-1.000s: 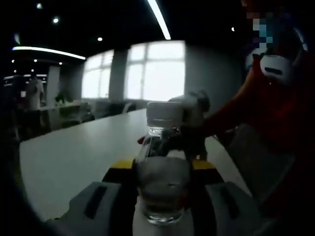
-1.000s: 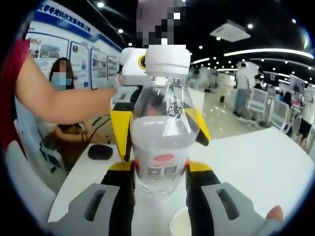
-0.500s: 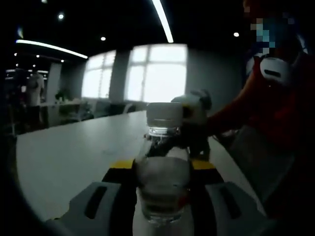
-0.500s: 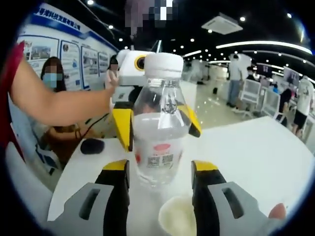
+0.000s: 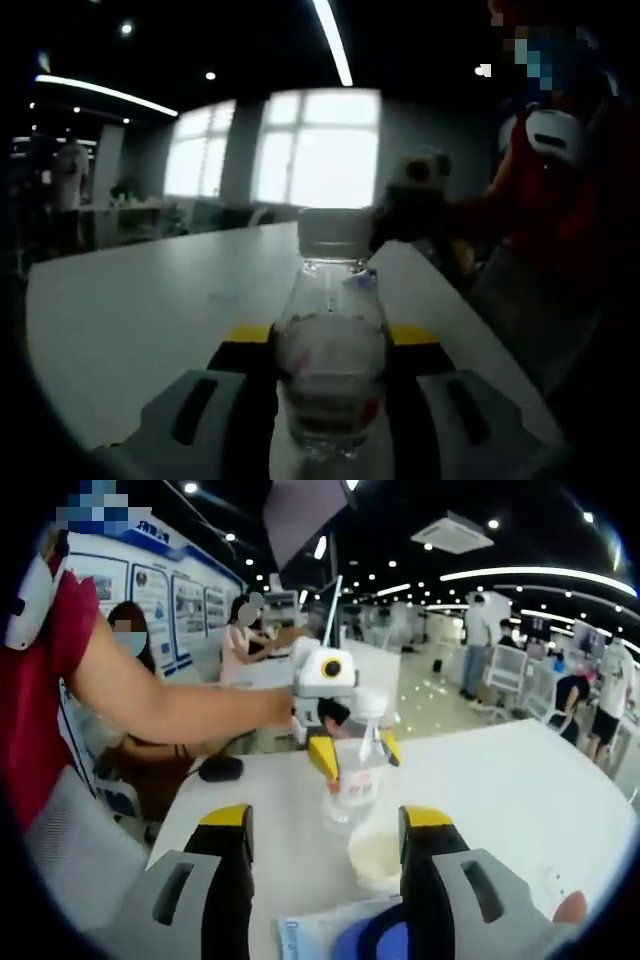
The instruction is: Arrange the tabletop items into an orderly group along one side of the table until the central work area is clear of visible clutter.
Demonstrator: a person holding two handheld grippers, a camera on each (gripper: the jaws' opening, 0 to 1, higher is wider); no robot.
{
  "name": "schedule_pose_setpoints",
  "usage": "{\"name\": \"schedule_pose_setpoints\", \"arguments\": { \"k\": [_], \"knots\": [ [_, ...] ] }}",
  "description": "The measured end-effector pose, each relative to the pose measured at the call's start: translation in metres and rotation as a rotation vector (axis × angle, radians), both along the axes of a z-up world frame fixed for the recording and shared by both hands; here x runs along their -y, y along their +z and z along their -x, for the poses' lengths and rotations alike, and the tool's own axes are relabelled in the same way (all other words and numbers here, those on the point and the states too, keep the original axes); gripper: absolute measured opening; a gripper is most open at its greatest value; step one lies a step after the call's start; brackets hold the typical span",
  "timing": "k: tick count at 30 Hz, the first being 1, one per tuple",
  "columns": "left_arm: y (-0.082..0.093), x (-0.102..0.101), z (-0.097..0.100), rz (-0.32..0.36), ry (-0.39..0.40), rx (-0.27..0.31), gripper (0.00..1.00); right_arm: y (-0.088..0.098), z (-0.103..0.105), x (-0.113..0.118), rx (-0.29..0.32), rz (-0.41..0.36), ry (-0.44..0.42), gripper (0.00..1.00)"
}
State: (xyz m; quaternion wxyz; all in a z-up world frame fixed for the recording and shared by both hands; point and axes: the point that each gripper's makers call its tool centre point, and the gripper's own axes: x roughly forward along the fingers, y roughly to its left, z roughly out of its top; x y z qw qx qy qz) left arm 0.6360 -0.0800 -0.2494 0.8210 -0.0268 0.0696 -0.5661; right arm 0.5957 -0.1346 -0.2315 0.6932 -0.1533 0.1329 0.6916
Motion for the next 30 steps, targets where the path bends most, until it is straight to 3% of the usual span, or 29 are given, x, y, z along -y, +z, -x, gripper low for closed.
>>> {"name": "schedule_pose_setpoints", "arguments": {
  "k": [3, 8, 14, 20, 22, 30],
  "knots": [
    [-0.003, 0.005, 0.000, -0.003, -0.006, 0.002, 0.38, -0.004, 0.001, 0.029, -0.039, 0.001, -0.061, 0.62],
    [-0.013, -0.003, -0.008, -0.012, -0.027, 0.016, 0.38, -0.032, 0.003, 0.068, -0.107, 0.141, -0.174, 0.68],
    [-0.024, -0.003, -0.010, -0.021, -0.041, 0.028, 0.38, -0.034, 0.015, 0.071, -0.137, 0.134, -0.174, 0.75],
    [-0.029, 0.003, -0.004, -0.021, -0.063, 0.046, 0.38, -0.032, 0.010, 0.074, -0.143, 0.132, -0.193, 0.78],
    [-0.029, 0.003, -0.004, -0.003, -0.071, 0.079, 0.38, -0.028, 0.010, 0.074, -0.129, 0.122, -0.192, 0.79],
    [-0.033, -0.012, -0.003, 0.006, -0.076, 0.083, 0.38, -0.021, 0.008, 0.070, -0.108, 0.107, -0.191, 0.82]
  ]
}}
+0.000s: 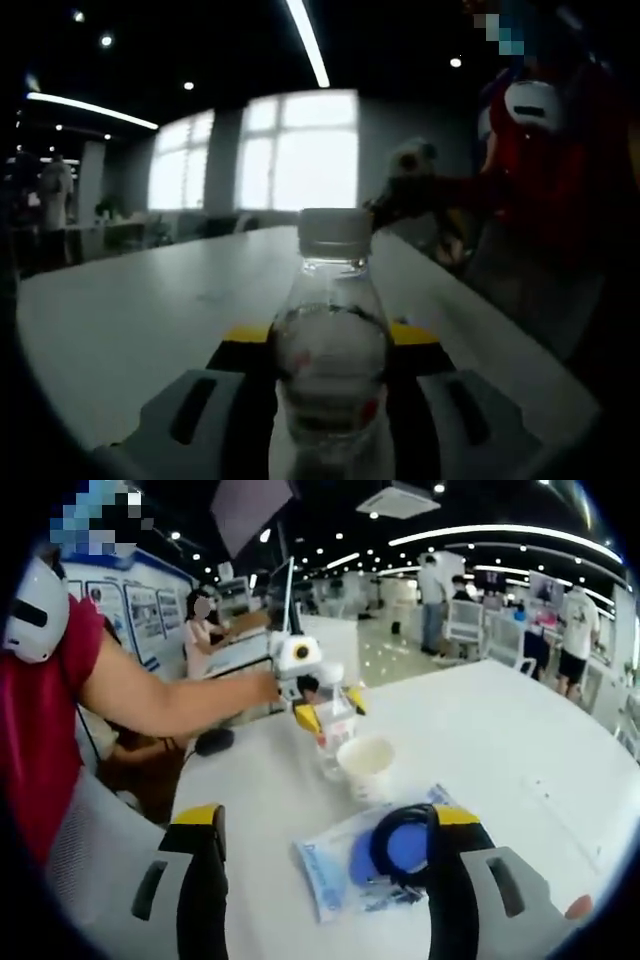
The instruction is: Arrange the tabletop items into an orderly group along one side of the table until the central work area is clear of visible clutter.
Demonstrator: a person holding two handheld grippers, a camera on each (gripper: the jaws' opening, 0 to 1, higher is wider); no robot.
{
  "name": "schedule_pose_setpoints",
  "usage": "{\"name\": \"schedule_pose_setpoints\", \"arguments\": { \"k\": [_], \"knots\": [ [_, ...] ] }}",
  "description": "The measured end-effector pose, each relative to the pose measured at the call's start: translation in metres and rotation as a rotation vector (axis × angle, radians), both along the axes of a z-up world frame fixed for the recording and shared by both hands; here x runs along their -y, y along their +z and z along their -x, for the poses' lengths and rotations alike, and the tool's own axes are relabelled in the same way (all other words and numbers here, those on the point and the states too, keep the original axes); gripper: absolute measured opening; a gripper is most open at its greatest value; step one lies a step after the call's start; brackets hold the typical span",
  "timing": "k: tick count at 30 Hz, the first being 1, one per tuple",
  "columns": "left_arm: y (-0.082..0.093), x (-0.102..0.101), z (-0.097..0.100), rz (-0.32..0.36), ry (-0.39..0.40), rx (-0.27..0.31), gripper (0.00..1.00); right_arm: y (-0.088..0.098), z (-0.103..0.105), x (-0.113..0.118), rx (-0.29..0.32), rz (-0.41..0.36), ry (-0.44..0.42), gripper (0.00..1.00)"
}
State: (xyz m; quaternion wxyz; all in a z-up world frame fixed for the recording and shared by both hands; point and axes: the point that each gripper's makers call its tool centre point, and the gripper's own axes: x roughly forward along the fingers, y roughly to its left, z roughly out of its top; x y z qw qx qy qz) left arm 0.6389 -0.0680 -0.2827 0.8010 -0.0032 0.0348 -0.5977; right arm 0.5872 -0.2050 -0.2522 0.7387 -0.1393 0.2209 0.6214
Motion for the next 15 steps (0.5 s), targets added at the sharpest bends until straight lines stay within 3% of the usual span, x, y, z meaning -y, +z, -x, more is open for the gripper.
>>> {"name": "schedule_pose_setpoints", "arguments": {
  "k": [15],
  "knots": [
    [-0.010, -0.014, -0.011, 0.025, -0.051, 0.033, 0.40, 0.004, 0.005, -0.003, 0.018, -0.001, 0.018, 0.81]
  ]
}}
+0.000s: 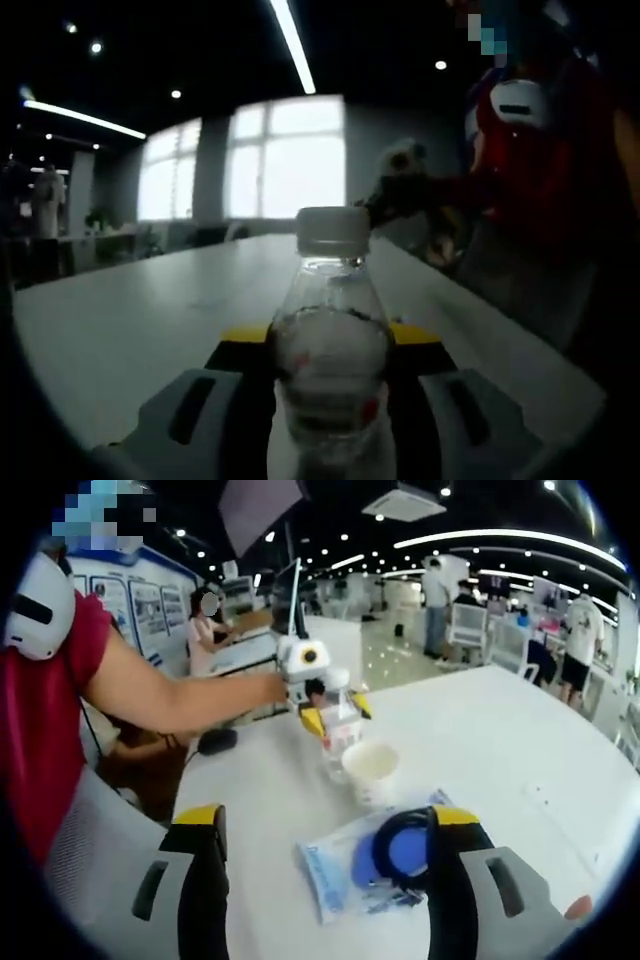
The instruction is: Arrange the tabletop items into an orderly group along one side of the table until the central work area is clear of visible clutter.
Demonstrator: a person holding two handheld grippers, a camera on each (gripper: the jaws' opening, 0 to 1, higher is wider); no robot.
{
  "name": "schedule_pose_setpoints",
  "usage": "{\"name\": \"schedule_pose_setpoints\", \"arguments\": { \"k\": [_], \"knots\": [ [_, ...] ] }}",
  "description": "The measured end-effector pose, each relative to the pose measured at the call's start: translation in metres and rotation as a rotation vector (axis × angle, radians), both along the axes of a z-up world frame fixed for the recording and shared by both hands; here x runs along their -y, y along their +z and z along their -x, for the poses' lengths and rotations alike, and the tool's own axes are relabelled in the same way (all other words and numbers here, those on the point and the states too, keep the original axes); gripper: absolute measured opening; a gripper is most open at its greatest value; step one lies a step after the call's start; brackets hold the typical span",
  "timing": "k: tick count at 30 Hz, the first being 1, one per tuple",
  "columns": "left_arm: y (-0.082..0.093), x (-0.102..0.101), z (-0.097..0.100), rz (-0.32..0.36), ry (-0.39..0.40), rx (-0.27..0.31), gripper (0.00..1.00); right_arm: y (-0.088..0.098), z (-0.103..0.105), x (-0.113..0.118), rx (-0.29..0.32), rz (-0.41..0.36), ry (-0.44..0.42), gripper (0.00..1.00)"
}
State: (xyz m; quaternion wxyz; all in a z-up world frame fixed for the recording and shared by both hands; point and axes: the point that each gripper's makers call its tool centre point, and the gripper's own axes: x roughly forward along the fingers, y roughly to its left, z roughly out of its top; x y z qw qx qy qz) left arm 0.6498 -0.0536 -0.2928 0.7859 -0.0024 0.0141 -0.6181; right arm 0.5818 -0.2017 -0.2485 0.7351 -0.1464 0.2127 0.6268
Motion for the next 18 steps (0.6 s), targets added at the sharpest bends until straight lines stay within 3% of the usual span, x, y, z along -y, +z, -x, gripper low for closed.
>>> {"name": "schedule_pose_setpoints", "arguments": {
  "k": [11, 18],
  "knots": [
    [-0.0020, 0.0032, 0.0029, -0.038, 0.013, 0.013, 0.40, 0.0012, 0.0027, 0.0004, -0.015, -0.008, 0.007, 0.80],
    [0.0009, -0.0018, 0.0012, -0.038, 0.043, 0.006, 0.50, -0.0025, 0.0047, 0.0044, -0.027, 0.004, 0.009, 0.79]
  ]
}}
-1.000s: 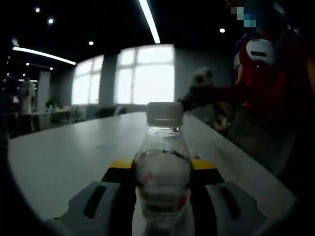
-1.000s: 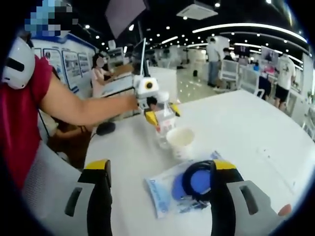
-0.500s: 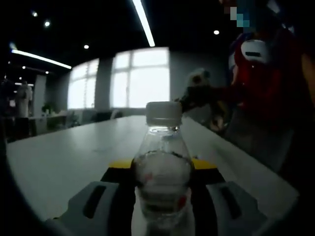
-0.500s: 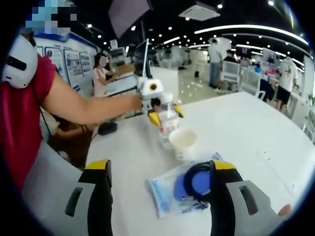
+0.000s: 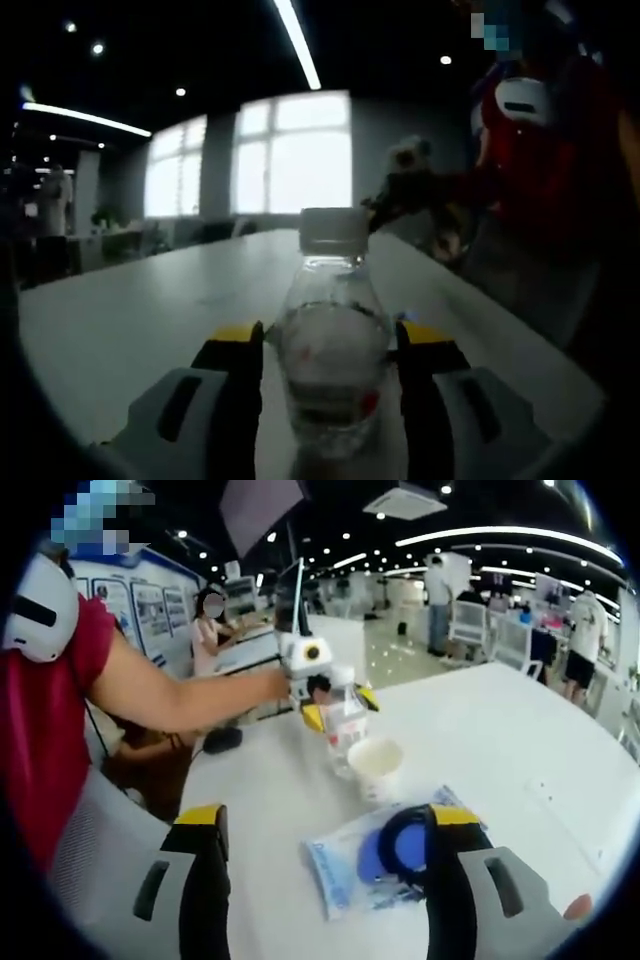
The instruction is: Arrange the tabletop items into an orderly group along one side of the table until the central work area is clear of visible clutter.
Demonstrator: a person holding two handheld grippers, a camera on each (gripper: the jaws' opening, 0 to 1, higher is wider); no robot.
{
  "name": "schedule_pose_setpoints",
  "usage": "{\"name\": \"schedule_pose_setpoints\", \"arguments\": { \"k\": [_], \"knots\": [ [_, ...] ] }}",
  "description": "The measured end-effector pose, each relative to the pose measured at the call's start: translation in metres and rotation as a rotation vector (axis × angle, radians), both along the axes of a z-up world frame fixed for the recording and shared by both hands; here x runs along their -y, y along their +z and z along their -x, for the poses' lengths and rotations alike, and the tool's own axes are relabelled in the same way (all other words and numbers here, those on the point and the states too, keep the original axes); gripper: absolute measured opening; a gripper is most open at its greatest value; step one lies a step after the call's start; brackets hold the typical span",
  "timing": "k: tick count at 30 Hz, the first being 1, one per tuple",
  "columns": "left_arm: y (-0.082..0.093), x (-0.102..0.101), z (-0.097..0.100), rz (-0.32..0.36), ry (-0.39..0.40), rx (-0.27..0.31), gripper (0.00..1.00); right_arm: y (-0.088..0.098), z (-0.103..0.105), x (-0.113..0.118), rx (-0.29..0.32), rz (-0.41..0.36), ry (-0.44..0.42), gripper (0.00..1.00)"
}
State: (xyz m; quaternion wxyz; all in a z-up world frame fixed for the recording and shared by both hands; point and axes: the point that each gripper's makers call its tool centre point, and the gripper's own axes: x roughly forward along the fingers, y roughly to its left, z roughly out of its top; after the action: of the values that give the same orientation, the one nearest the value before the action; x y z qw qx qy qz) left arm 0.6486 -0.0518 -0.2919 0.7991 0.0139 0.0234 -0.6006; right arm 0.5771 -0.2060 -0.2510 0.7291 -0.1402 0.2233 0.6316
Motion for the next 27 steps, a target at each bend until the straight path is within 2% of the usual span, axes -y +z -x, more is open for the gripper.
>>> {"name": "schedule_pose_setpoints", "arguments": {
  "k": [10, 14, 16, 18, 23, 27],
  "knots": [
    [0.012, -0.006, 0.013, -0.011, 0.046, -0.009, 0.50, 0.004, 0.001, 0.001, 0.004, -0.011, 0.002, 0.79],
    [0.018, -0.012, 0.018, -0.006, 0.093, -0.007, 0.51, 0.008, 0.002, 0.003, 0.010, -0.020, -0.001, 0.79],
    [0.027, -0.018, 0.022, 0.025, 0.138, -0.006, 0.52, 0.008, 0.003, 0.004, 0.018, -0.017, -0.001, 0.79],
    [0.028, -0.024, 0.025, 0.030, 0.163, -0.006, 0.52, 0.008, 0.004, 0.006, 0.020, -0.013, -0.002, 0.79],
    [0.032, -0.036, 0.040, 0.048, 0.232, -0.020, 0.52, 0.011, 0.008, 0.013, 0.021, -0.018, -0.009, 0.79],
    [0.038, -0.031, 0.059, 0.054, 0.249, -0.029, 0.50, 0.016, 0.010, 0.019, 0.024, -0.032, -0.018, 0.78]
  ]
}}
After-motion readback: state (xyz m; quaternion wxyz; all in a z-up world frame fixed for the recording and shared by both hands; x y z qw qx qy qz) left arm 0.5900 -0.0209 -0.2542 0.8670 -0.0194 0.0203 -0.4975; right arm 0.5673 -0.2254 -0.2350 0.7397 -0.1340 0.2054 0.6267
